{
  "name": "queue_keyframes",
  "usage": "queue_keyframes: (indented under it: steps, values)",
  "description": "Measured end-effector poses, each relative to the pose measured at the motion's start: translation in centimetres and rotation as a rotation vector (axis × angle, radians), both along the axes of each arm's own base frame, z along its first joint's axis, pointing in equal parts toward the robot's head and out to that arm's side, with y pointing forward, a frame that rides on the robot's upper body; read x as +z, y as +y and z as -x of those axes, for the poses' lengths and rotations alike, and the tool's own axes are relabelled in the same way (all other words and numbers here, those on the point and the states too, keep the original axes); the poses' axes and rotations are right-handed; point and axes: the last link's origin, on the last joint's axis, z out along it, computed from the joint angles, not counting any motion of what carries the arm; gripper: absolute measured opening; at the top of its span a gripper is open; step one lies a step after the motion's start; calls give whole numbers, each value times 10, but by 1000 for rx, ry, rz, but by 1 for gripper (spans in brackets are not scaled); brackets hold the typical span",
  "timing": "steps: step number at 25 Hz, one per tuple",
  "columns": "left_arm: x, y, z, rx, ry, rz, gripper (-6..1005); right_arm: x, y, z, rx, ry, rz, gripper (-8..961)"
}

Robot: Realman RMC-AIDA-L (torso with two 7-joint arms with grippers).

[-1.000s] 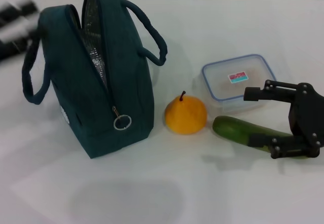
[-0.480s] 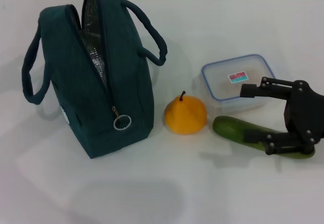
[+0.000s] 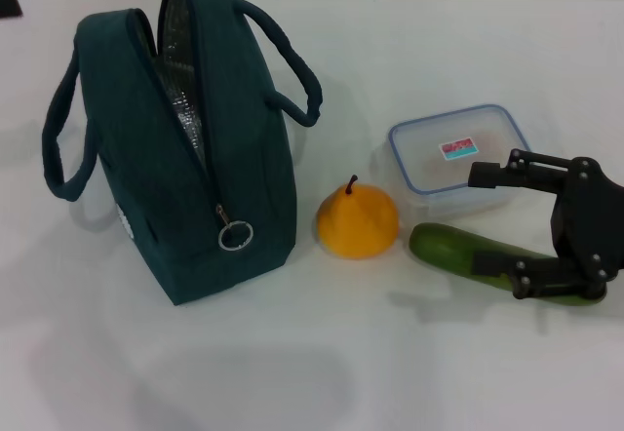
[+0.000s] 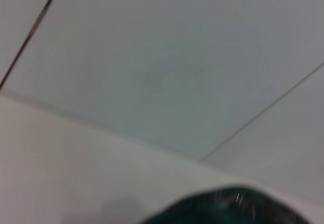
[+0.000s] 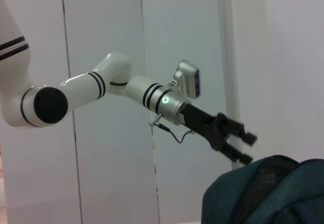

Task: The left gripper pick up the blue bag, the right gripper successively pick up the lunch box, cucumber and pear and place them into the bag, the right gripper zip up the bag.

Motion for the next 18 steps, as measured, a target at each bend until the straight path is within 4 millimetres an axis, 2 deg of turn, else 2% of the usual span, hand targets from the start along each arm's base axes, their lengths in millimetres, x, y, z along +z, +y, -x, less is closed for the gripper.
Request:
queue_keyframes:
  steps: [1, 2, 9, 18]
  values:
    - [-2, 0, -3, 26, 10, 19, 829, 0, 0, 0, 1, 0, 0, 814]
    - [-13, 1, -13, 64, 43, 79, 828, 0, 0, 0, 1, 0, 0, 814]
    - [-50, 9, -45, 33, 92, 235, 824, 0, -1, -1, -1, 1, 3, 814]
    - [-62, 9, -54, 22, 110, 275, 818, 0, -3, -4, -14, 0, 1, 813]
